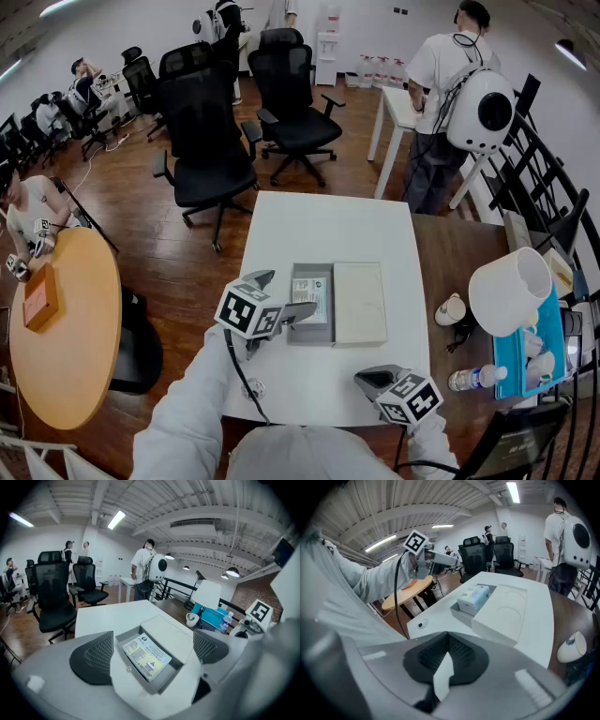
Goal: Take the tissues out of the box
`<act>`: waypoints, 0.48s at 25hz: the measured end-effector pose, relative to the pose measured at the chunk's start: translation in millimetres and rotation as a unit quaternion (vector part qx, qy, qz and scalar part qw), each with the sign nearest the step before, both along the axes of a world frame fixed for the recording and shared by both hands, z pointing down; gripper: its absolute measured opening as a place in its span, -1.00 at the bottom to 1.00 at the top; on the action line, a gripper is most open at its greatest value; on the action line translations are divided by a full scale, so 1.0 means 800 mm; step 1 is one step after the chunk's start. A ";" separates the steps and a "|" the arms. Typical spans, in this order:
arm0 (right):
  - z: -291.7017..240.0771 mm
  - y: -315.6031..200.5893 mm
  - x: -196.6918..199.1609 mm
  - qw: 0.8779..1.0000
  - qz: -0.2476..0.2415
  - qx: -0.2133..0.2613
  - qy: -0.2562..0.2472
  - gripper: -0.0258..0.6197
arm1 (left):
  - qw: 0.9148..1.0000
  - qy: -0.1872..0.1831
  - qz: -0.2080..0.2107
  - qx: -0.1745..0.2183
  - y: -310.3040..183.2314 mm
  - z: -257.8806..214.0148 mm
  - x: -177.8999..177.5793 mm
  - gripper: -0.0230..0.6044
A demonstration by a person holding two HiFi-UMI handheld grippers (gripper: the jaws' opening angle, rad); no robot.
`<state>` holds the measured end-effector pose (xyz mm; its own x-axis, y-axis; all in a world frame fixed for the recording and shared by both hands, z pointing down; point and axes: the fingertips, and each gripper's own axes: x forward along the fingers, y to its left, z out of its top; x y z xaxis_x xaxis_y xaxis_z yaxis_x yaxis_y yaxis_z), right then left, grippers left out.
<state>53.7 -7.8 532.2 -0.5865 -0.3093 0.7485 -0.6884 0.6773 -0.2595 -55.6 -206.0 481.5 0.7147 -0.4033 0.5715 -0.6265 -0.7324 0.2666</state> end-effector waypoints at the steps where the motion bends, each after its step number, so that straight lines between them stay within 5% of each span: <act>1: 0.002 -0.001 0.002 1.000 0.000 0.000 -0.002 -0.92 | 1.000 -0.007 -0.001 -0.016 -0.007 0.011 0.014 0.81; 12: 0.005 0.009 0.024 1.000 -0.012 0.001 -0.022 -0.92 | 0.979 -0.093 -0.086 -0.158 -0.056 0.132 0.074 0.79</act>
